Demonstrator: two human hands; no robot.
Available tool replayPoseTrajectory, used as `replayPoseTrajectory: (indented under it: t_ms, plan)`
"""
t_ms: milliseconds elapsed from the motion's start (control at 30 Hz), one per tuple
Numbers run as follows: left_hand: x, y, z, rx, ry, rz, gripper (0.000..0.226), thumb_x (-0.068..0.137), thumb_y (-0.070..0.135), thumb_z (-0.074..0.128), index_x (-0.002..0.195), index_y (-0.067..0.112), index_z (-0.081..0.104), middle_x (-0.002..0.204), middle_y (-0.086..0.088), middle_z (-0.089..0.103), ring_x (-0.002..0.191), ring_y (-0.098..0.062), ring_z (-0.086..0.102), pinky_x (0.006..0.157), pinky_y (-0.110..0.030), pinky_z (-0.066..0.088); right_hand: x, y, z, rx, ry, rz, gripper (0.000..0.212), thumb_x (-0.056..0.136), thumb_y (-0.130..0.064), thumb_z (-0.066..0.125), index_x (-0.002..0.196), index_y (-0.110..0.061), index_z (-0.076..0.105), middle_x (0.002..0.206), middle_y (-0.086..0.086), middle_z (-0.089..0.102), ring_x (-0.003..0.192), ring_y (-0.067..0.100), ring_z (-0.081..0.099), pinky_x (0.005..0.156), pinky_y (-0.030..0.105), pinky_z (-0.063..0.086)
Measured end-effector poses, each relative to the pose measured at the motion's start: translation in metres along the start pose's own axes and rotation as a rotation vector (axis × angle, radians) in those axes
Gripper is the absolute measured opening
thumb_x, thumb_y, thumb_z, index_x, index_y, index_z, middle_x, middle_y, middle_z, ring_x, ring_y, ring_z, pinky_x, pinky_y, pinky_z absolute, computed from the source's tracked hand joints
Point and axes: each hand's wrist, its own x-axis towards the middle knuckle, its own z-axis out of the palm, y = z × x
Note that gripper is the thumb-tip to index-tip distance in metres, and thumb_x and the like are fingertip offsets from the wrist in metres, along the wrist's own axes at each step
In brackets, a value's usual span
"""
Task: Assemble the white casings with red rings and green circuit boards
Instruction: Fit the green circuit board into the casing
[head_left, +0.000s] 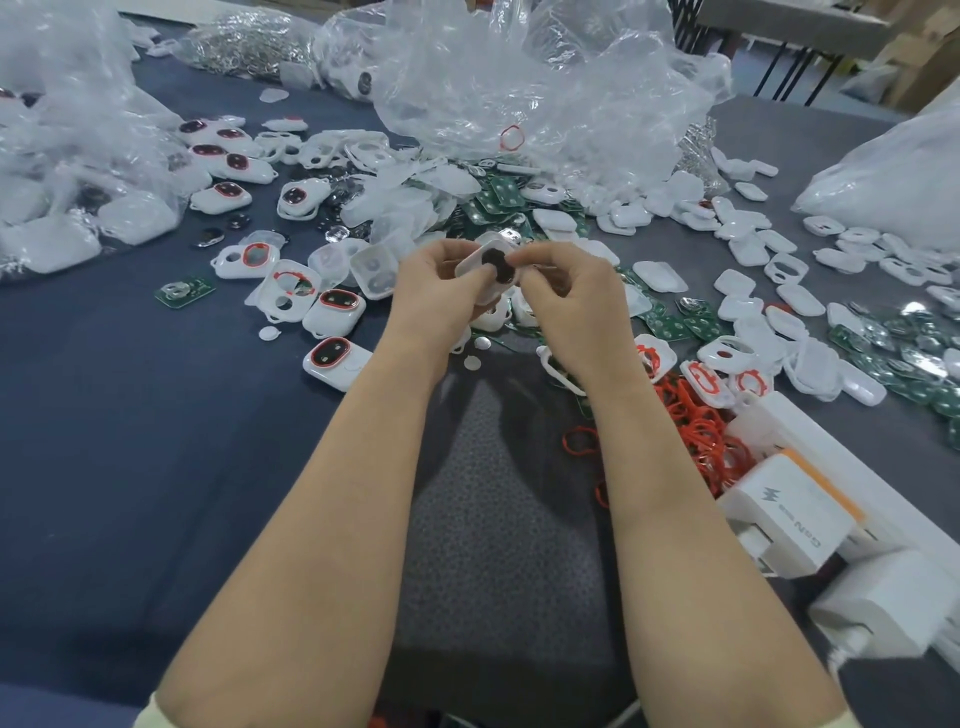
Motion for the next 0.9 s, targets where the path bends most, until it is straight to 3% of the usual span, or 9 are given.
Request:
replayPoseTrajectory:
  t_ms: [133, 267, 333, 467, 600, 700, 900]
  plan:
    - [-0.003, 0.003, 0.002, -0.158, -0.072, -0.043, 0.014, 0.092, 0.002, 0.058, 0.087, 0.015, 0.060, 0.084, -0.001, 0.065, 0.067, -0.006, 0.066, 0.060, -0.019, 0.054, 0.000, 0.000, 0.003, 0.111, 0.031, 0.076, 0.013, 0.089, -0.012, 0.061, 0.100, -0.018, 0.059, 0.088, -0.003, 0.066, 0.077, 0.010, 0.061, 0.074, 0.025, 0.050]
    - [-0.006, 0.008, 0.002, -0.268, -0.167, -0.091, 0.012, 0.094, 0.012, 0.058, 0.086, 0.016, 0.064, 0.075, 0.003, 0.071, 0.065, -0.010, 0.067, 0.059, -0.019, 0.054, -0.001, -0.001, -0.002, 0.198, -0.037, 0.043, 0.031, 0.092, -0.011, 0.059, 0.113, -0.033, 0.055, 0.092, 0.003, 0.067, 0.081, 0.014, 0.065, 0.075, 0.028, 0.052]
    - [-0.006, 0.009, 0.002, -0.292, -0.166, -0.124, 0.014, 0.095, 0.010, 0.055, 0.086, 0.014, 0.065, 0.076, 0.002, 0.071, 0.067, -0.012, 0.068, 0.061, -0.021, 0.056, -0.001, -0.001, -0.001, 0.092, -0.048, -0.039, 0.040, 0.090, -0.003, 0.055, 0.119, -0.029, 0.058, 0.099, 0.003, 0.065, 0.087, 0.017, 0.064, 0.078, 0.028, 0.051]
    - [-0.006, 0.013, 0.001, -0.446, -0.130, -0.242, 0.015, 0.091, 0.003, 0.052, 0.084, 0.002, 0.065, 0.083, -0.011, 0.067, 0.077, -0.021, 0.070, 0.066, -0.025, 0.059, -0.002, 0.000, 0.003, -0.135, -0.017, -0.179, 0.038, 0.087, 0.000, 0.056, 0.120, -0.019, 0.065, 0.110, 0.005, 0.059, 0.090, 0.018, 0.059, 0.085, 0.025, 0.048]
    - [-0.006, 0.012, 0.001, -0.456, -0.135, -0.238, 0.014, 0.093, 0.003, 0.051, 0.091, -0.001, 0.064, 0.083, -0.011, 0.067, 0.071, -0.016, 0.071, 0.061, -0.021, 0.057, -0.003, 0.000, 0.006, -0.174, 0.016, -0.208, 0.035, 0.087, -0.001, 0.058, 0.118, -0.014, 0.066, 0.112, 0.008, 0.055, 0.089, 0.021, 0.059, 0.084, 0.038, 0.051]
    - [-0.005, 0.008, 0.000, -0.392, -0.165, -0.193, 0.013, 0.097, 0.007, 0.051, 0.101, 0.001, 0.063, 0.091, -0.010, 0.066, 0.073, -0.010, 0.071, 0.062, -0.018, 0.055, -0.003, 0.000, 0.007, -0.194, 0.009, -0.232, 0.035, 0.088, -0.001, 0.057, 0.118, -0.015, 0.066, 0.112, 0.008, 0.055, 0.090, 0.020, 0.058, 0.084, 0.037, 0.051]
    - [-0.004, 0.008, -0.001, -0.354, -0.112, -0.204, 0.014, 0.094, 0.004, 0.055, 0.086, 0.003, 0.067, 0.083, -0.006, 0.066, 0.067, -0.007, 0.068, 0.062, -0.019, 0.056, -0.003, -0.001, 0.006, -0.198, 0.010, -0.207, 0.021, 0.087, -0.003, 0.059, 0.106, -0.009, 0.066, 0.109, 0.006, 0.056, 0.094, 0.018, 0.056, 0.085, 0.035, 0.049]
